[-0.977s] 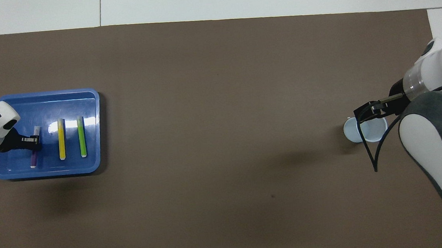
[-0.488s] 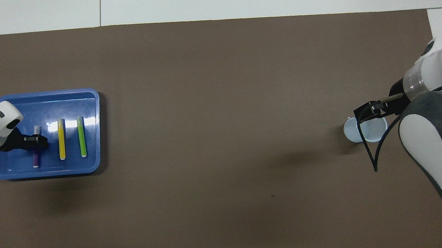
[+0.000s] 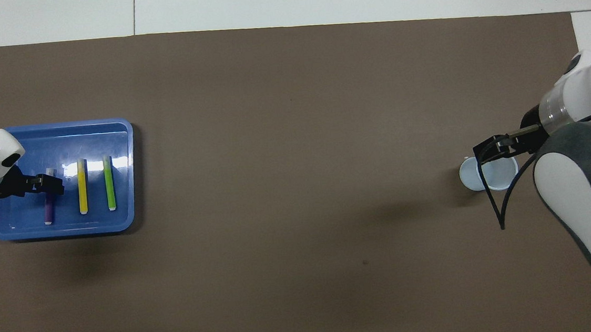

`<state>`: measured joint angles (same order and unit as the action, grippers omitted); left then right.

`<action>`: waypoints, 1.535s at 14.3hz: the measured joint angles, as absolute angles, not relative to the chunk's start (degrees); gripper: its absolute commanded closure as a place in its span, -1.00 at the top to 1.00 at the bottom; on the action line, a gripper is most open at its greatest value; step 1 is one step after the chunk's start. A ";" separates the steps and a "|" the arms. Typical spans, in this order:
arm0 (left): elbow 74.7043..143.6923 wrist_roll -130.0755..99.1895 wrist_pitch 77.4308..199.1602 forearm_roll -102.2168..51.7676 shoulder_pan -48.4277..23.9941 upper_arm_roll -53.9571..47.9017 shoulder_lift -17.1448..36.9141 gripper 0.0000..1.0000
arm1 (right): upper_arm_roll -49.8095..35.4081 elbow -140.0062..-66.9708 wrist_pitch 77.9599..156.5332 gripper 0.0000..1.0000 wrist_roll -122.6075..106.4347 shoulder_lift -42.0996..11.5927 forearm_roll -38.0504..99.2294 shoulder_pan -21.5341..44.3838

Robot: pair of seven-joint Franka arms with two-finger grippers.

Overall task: Right arm passes pens to left for tray arrangement
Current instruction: 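Open the left gripper and lift it away from the purple pen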

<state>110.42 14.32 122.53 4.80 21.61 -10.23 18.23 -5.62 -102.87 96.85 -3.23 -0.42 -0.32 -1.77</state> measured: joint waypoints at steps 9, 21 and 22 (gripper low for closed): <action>102.47 13.92 111.48 4.87 17.65 -10.77 13.25 1.00 | -5.65 -102.87 96.85 1.00 -3.23 -0.42 -0.32 -1.76; 86.16 4.00 89.93 4.78 9.11 -10.16 9.11 1.00 | -4.33 -94.40 83.40 1.00 -3.23 0.56 -0.32 -1.76; 86.03 4.00 89.11 4.78 8.92 -9.28 7.94 1.00 | -4.33 -93.99 83.31 1.00 -3.23 0.70 -0.32 -1.76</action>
